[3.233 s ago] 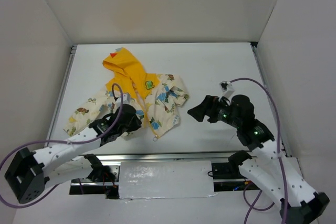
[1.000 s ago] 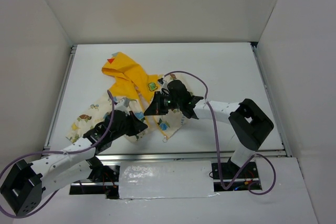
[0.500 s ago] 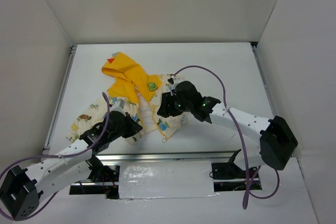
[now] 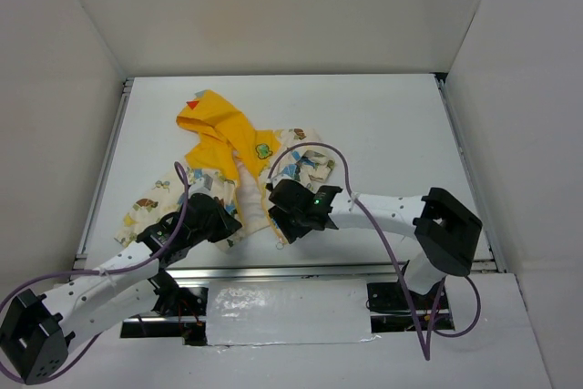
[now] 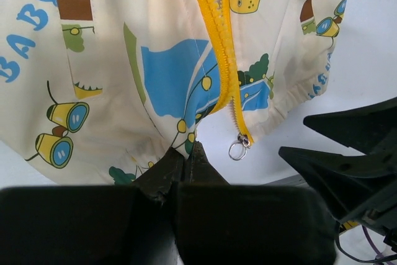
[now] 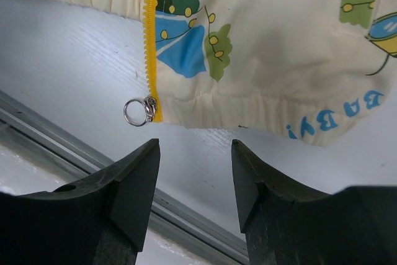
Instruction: Zip up the jacket
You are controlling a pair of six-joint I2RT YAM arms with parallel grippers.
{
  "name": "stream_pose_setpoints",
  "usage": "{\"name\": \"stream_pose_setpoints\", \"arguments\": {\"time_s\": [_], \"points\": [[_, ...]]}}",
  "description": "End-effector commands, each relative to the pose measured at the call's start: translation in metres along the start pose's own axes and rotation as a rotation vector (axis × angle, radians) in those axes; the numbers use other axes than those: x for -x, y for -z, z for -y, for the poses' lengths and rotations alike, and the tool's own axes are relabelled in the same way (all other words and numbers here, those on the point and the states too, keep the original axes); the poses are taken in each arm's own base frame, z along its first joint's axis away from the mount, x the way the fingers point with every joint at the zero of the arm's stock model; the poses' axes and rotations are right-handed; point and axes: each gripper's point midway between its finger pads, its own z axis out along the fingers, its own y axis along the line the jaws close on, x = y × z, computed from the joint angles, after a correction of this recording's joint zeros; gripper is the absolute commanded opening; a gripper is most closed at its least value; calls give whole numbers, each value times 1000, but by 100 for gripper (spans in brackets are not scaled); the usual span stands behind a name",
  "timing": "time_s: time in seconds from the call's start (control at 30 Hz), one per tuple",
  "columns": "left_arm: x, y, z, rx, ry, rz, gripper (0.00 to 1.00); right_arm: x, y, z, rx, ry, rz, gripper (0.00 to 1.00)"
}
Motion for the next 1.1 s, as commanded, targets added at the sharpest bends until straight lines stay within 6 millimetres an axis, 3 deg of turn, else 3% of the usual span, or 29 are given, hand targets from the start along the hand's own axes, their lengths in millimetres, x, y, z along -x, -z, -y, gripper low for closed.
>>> {"name": "stream_pose_setpoints", "arguments": {"time_s": [0.0,0.33,0.67,0.8,0.9,0.97,1.07], "points": [[17,7,13,-22,10,48,0,21,-1,-6,-27,33,48,58],[16,8,15,-37,-9,40,0,25,-20,-8,-60,34,47,55],[16,7,17,-45,-19,36,0,-6,-46,-17,-26,12,-61,52],[15,7,17,-47,-19,32,0,-14,-54,-13,-56,-2,-89,37],[16,8,16,-46,-18,37,0,-16,-57,-16,-49,-21,-106,0],[16,8,16,-47,-15,39,0,-12,-55,-20,-33,-44,-95,0],[19,11,23,-73,-18,48,0,22,-32,-35,42,-116,24,0]]}}
